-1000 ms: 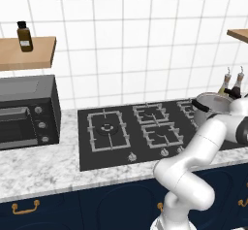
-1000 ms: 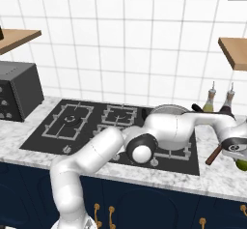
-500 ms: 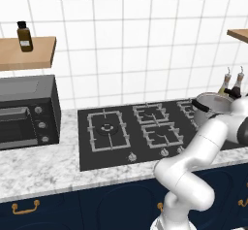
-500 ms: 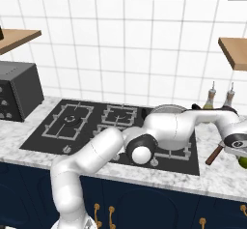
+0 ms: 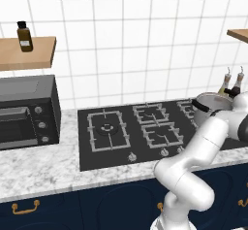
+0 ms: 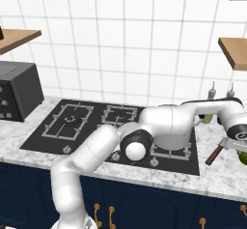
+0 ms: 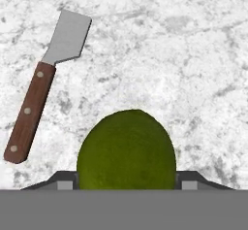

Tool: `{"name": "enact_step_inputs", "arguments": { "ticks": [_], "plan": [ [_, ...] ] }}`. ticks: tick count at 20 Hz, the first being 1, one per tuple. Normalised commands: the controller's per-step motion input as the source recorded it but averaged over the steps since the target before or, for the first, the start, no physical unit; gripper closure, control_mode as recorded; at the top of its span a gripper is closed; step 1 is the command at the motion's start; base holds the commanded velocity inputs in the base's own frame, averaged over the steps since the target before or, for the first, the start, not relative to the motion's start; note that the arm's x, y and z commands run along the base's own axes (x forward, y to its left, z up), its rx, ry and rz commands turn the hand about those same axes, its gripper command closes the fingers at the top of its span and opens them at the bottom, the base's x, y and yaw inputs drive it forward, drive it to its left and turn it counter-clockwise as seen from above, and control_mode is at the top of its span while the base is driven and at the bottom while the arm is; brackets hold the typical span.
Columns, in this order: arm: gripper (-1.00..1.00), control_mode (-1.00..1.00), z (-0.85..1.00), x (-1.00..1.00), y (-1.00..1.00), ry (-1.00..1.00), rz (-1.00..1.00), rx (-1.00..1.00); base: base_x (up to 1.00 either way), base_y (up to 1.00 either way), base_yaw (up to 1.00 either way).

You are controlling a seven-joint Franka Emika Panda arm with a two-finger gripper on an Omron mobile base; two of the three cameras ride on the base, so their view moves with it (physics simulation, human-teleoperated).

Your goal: Put the eggplant and lime in the pot. Retrieve the spatula and lightly stir the vegetables in the pot.

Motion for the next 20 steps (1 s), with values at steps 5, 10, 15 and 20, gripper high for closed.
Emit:
{"name": "enact_step_inputs", "arguments": {
  "ticks": [5, 10, 15, 20],
  "plan": [
    [1.0, -1.0, 0.35, -0.15, 0.47, 0.0, 0.03, -0.02, 0.0, 0.0, 0.0],
    [1.0, -1.0, 0.36, -0.15, 0.43, 0.0, 0.06, -0.06, 0.0, 0.0, 0.0],
    [1.0, -1.0, 0.37, -0.19, 0.38, 0.0, 0.06, -0.11, 0.0, 0.0, 0.0],
    [1.0, -1.0, 0.3, -0.03, 0.33, 0.0, 0.04, -0.12, 0.0, 0.0, 0.0]
  ]
}}
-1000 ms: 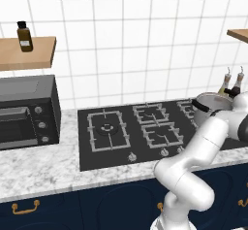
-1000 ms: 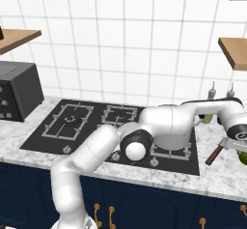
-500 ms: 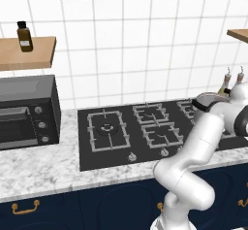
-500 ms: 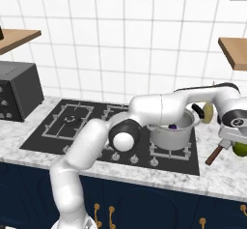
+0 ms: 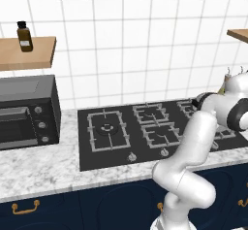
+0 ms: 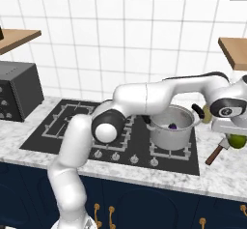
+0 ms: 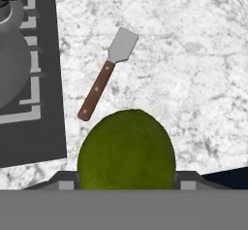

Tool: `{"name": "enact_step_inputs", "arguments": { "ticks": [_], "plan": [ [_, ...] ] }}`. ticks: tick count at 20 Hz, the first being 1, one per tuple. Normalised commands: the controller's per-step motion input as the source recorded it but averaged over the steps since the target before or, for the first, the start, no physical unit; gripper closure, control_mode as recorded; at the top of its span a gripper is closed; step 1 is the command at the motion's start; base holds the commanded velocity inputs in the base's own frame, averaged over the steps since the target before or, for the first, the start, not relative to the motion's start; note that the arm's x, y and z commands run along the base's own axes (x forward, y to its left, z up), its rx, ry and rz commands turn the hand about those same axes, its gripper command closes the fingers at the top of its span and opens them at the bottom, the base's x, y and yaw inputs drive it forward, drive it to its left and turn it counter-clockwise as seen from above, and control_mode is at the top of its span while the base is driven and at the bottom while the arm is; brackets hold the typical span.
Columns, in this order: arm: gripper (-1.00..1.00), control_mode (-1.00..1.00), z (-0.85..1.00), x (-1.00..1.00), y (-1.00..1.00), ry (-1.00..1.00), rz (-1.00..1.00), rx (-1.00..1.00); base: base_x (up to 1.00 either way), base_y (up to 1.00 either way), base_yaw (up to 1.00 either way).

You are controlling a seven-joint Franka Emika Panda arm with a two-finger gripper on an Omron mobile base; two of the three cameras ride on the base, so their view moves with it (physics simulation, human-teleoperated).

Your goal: Put the eggplant and lime in the pot. Retrieve the spatula and lightly stir the vegetables in the pot.

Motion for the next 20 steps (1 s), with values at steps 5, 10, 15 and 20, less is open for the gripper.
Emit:
{"name": "enact_step_inputs", "arguments": {
  "ticks": [5, 10, 15, 20],
  "plan": [
    [1.0, -1.0, 0.23, 0.0, 0.42, 0.0, 0.03, -0.08, 0.0, 0.0, 0.0],
    [1.0, -1.0, 0.28, 0.0, 0.57, 0.0, 0.04, -0.01, 0.0, 0.0, 0.0],
    [1.0, -1.0, 0.3, 0.0, 0.72, 0.0, 0.05, -0.02, 0.0, 0.0, 0.0],
    [1.0, -1.0, 0.2, 0.0, 0.57, 0.0, 0.02, -0.02, 0.0, 0.0, 0.0]
  ]
}}
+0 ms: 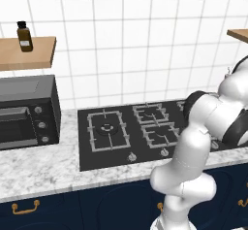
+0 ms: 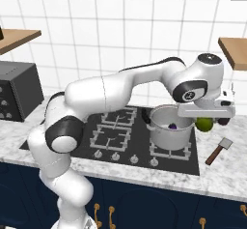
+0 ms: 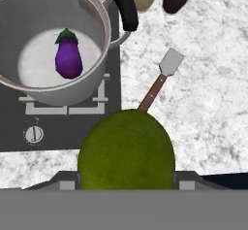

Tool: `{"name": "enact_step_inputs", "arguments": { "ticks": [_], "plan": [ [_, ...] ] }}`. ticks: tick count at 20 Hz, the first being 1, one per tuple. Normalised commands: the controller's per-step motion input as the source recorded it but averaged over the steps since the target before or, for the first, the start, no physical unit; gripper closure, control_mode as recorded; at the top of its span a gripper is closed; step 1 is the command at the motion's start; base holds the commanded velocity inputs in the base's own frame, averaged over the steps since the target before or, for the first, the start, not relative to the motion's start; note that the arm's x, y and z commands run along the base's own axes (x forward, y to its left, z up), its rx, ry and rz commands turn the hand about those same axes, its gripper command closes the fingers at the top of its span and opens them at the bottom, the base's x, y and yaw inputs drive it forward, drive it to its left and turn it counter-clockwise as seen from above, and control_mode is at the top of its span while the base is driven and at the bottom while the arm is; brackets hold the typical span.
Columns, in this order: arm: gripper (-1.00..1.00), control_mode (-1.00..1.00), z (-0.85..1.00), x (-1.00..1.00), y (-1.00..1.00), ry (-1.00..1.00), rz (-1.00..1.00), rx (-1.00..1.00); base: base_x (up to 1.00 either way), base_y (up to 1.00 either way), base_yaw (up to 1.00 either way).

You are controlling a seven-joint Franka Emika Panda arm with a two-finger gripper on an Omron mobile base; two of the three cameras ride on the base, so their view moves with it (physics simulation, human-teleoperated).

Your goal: Put the eggplant and lime in the pot. Retrieve the spatula and lightly stir the vegetables in the pot.

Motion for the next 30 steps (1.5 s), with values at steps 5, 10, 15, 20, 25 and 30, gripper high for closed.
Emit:
{"name": "enact_step_inputs", "arguments": {
  "ticks": [5, 10, 15, 20, 25, 30],
  "plan": [
    [1.0, -1.0, 0.0, 0.04, 0.3, 0.0, 0.0, 0.0, 0.0, 0.0, 0.0],
    [1.0, -1.0, 0.0, 0.2, 0.33, 0.0, 0.0, 0.0, 0.0, 0.0, 0.0],
    [1.0, -1.0, 0.0, 0.26, 0.35, 0.0, 0.0, 0.0, 0.0, 0.0, 0.0],
    [1.0, -1.0, -0.01, 0.22, 0.34, 0.01, 0.0, 0.03, 0.0, 0.0, 0.0],
    [1.0, -1.0, 0.0, 0.28, 0.14, 0.0, 0.0, 0.04, 0.0, 0.0, 0.0],
    [1.0, -1.0, -0.03, 0.37, 0.03, 0.0, 0.0, 0.0, 0.0, 0.0, 0.0]
  ]
}}
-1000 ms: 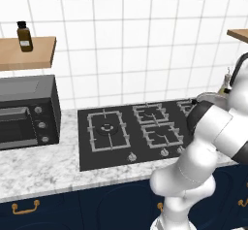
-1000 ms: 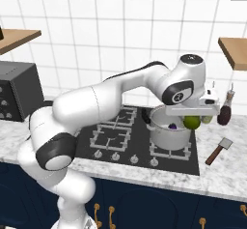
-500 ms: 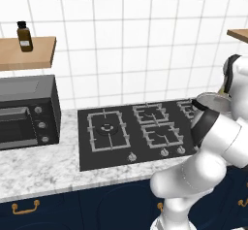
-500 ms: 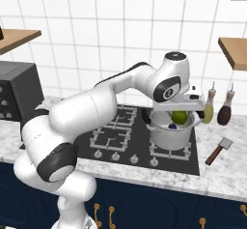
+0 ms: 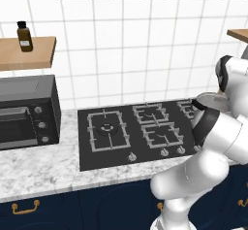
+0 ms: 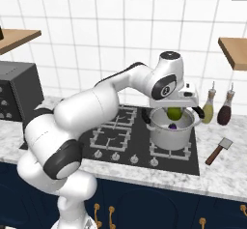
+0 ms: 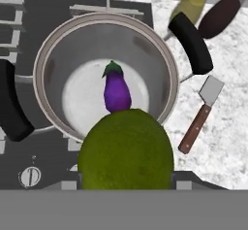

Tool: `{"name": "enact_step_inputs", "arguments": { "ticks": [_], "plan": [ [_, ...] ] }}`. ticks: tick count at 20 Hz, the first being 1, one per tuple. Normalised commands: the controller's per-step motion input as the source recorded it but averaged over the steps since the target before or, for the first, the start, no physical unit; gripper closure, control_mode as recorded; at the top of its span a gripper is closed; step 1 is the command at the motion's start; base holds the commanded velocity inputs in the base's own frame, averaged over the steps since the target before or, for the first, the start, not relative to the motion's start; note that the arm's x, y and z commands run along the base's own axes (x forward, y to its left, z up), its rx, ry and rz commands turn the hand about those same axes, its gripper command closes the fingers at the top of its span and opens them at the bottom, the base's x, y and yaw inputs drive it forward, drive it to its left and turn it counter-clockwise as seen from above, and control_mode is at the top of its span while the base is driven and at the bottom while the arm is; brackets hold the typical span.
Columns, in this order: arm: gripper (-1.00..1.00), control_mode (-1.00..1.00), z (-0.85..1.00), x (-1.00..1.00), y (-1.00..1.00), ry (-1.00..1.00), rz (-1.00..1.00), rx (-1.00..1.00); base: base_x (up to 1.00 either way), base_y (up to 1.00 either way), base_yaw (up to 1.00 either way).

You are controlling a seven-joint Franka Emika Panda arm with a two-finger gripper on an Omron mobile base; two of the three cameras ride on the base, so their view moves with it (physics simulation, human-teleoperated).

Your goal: Put the eggplant and lime in the pot. Retrieve the spatula and lightly stir the vegetables in the pot.

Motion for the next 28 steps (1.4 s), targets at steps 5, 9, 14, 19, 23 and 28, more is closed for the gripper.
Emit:
{"name": "enact_step_inputs", "arguments": {
  "ticks": [5, 9, 14, 19, 23, 28],
  "plan": [
    [1.0, -1.0, -0.17, 0.39, 0.0, 0.0, -0.01, 0.0, 0.0, 0.0, 0.0],
    [1.0, -1.0, -0.05, 0.08, 0.0, 0.0, 0.0, 0.0, 0.0, 0.0, 0.0],
    [1.0, -1.0, -0.12, 0.0, 0.0, 0.0, 0.0, 0.0, 0.0, 0.0, 0.0],
    [1.0, -1.0, -0.15, 0.04, 0.04, 0.0, 0.0, 0.0, 0.0, 0.0, 0.0],
    [1.0, -1.0, -0.03, 0.15, 0.08, 0.0, 0.0, 0.0, 0.0, 0.0, 0.0],
    [1.0, -1.0, -0.05, 0.23, 0.1, 0.0, 0.0, 0.0, 0.0, 0.0, 0.0]
  ]
}}
